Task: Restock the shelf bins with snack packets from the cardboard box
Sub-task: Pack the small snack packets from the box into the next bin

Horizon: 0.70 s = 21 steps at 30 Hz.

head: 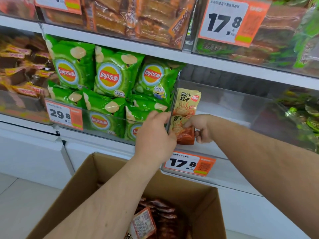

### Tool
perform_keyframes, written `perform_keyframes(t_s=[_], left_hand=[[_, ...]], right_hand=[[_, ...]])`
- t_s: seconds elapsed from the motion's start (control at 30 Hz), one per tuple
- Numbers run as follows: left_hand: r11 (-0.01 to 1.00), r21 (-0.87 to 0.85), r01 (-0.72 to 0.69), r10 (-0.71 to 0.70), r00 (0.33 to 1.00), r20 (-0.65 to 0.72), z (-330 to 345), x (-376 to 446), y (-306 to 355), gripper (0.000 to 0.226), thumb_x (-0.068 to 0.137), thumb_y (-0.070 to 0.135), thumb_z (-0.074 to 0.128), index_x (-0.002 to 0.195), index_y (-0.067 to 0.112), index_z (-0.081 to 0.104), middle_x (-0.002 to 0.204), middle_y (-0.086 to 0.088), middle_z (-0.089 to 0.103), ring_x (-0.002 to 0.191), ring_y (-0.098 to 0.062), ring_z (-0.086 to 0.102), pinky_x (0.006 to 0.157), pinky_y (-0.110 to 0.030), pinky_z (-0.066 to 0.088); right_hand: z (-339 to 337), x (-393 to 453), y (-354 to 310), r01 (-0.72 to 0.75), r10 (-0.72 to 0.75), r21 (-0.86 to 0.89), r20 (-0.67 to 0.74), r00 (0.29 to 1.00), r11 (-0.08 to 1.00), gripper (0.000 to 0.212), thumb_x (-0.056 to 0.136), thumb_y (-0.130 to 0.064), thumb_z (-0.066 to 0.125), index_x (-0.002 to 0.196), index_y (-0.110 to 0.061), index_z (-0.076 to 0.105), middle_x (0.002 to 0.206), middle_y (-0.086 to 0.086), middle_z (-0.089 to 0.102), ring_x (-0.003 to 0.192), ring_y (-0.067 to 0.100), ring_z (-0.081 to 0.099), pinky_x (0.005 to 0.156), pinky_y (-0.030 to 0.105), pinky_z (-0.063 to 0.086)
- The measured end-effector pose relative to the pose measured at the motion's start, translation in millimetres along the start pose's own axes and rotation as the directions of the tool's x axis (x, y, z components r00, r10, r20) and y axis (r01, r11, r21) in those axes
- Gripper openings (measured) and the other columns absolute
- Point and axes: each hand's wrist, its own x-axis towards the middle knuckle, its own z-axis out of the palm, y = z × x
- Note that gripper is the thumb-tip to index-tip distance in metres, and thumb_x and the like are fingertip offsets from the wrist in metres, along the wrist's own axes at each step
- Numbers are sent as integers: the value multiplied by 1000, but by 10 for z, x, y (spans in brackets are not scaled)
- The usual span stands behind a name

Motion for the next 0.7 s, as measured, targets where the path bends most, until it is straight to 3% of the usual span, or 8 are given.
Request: perform_keyframes(t_s=[0.2, 0.3, 0.43, 0.53, 0.63, 0.7], left_hand=[[1000, -12, -10, 10, 1000, 0, 6, 4, -22, 39, 84, 9, 64, 120, 22, 67, 105, 9, 50, 102, -13, 52, 80, -24, 41], [1000, -18, -11, 11, 1000, 3, 18, 5, -40, 37, 85, 10, 64, 119, 22, 67, 105, 8, 51, 100, -13, 52, 80, -26, 42], [1000, -14, -14, 14, 1000, 17, 31, 7, -67, 41, 87, 12, 62, 127, 21, 64, 109, 6, 52, 101, -12, 51, 84, -27, 43], [1000, -16, -9, 9, 1000, 17, 29, 10, -68, 43, 87, 12, 62, 129, 20, 63, 107, 8, 48, 95, -10, 48, 82, -25, 41], [1000, -20, -4, 4, 1000, 12, 35, 9, -59, 43, 86, 11, 62, 128, 21, 63, 108, 8, 49, 98, -9, 48, 83, -24, 41], [1000, -23, 1, 0, 1000, 8, 44, 11, -59, 43, 86, 12, 62, 128, 21, 63, 111, 6, 52, 103, -12, 50, 86, -27, 43]], right_hand=[[-80, 15, -39, 12, -6, -100, 61, 998, 995, 22, 84, -21, 73, 94, -23, 54, 75, -2, 40, 54, 12, 22, 51, 22, 22], [-150, 45, -81, 116, -114, -116, 25, 993, 986, 18, 87, -18, 71, 90, -23, 54, 68, -1, 37, 56, 12, 21, 53, 25, 21], [-259, 132, -135, 345, -339, 19, -146, 929, 938, 19, 84, -6, 73, 93, -18, 62, 78, 3, 56, 56, 12, 34, 52, 25, 28], [-213, 152, -151, 470, -458, 11, -205, 865, 883, 28, 82, -2, 74, 105, -13, 65, 88, 2, 65, 65, 15, 54, 58, 28, 42], [-75, 231, -134, 443, -450, -98, -319, 834, 891, 51, 65, -14, 85, 112, -12, 65, 104, 4, 69, 93, 22, 66, 81, 37, 57], [-35, 307, -122, 379, -411, -161, -426, 806, 911, 67, 51, -29, 83, 113, -12, 63, 107, 8, 68, 98, 25, 67, 83, 40, 59]])
